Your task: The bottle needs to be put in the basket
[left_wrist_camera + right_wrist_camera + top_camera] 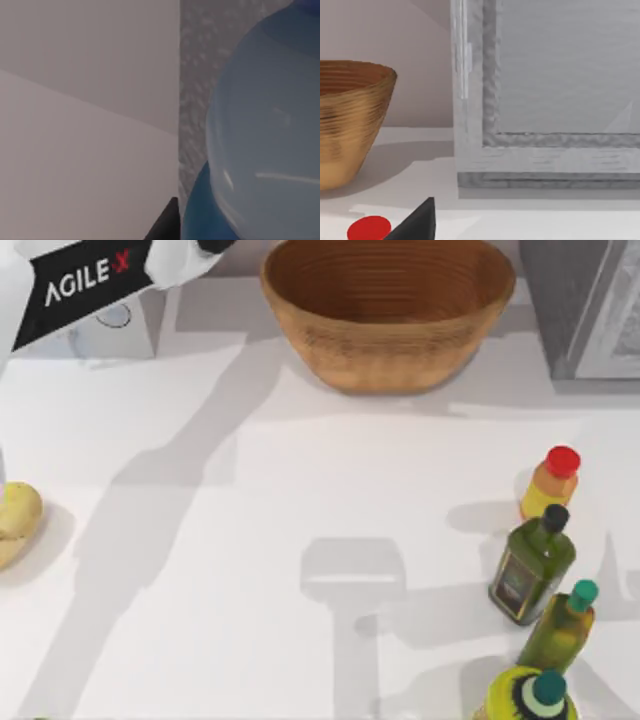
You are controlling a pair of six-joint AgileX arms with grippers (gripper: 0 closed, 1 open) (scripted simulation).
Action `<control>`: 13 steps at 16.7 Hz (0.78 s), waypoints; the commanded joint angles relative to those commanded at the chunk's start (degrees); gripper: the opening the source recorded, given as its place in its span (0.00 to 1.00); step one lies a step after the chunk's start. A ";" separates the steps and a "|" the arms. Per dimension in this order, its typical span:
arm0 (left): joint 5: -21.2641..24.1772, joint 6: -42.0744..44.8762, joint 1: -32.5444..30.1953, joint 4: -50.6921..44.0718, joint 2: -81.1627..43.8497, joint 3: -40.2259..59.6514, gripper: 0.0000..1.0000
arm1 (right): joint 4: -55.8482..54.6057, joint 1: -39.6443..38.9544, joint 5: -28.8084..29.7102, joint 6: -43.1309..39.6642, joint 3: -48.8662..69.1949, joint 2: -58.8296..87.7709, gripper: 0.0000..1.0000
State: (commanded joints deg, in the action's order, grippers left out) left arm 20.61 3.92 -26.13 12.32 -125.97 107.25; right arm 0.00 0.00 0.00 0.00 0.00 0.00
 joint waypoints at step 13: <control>-1.12 -0.29 -1.34 0.35 -7.83 7.44 0.00 | 0.00 0.00 0.00 0.00 0.00 0.00 1.00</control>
State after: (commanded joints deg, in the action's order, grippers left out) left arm 19.49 3.64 -27.47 12.66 -133.80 114.69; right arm 0.00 0.00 0.00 0.00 0.00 0.00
